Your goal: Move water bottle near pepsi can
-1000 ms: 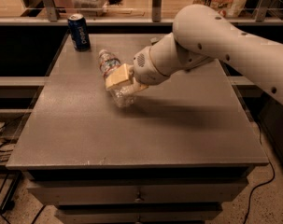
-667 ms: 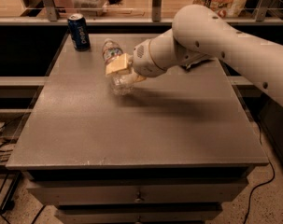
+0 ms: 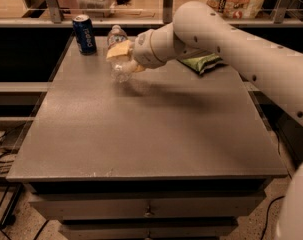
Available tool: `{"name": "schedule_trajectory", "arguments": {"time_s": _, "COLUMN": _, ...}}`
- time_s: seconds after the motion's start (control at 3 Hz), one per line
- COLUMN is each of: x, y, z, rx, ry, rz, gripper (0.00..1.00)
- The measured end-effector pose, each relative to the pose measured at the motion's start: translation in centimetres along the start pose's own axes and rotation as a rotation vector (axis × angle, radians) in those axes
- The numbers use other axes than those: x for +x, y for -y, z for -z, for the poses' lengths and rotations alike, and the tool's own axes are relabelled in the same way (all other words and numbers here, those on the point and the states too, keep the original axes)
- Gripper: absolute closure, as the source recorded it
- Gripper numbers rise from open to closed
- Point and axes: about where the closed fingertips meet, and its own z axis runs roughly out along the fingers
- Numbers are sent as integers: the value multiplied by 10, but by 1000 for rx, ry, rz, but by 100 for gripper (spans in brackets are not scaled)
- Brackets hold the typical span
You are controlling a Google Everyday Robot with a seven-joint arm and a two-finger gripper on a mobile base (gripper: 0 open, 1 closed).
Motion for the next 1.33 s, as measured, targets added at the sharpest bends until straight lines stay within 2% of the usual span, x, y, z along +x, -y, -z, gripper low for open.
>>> {"name": "schedule_trajectory", "arguments": {"time_s": 0.67, "x": -4, "y": -1, "z": -10, "rx": 0, "ry": 9, "rz": -13, "gripper": 100}}
{"name": "schedule_trajectory", "arguments": {"time_s": 1.0, "x": -10, "y": -6, "z": -27, "rx": 1, "ry": 26, "rz": -28, "gripper": 100}}
{"name": "schedule_trajectory", "arguments": {"time_s": 1.33, "x": -19, "y": -11, "z": -47, "rx": -15, "ry": 39, "rz": -56, "gripper": 87}}
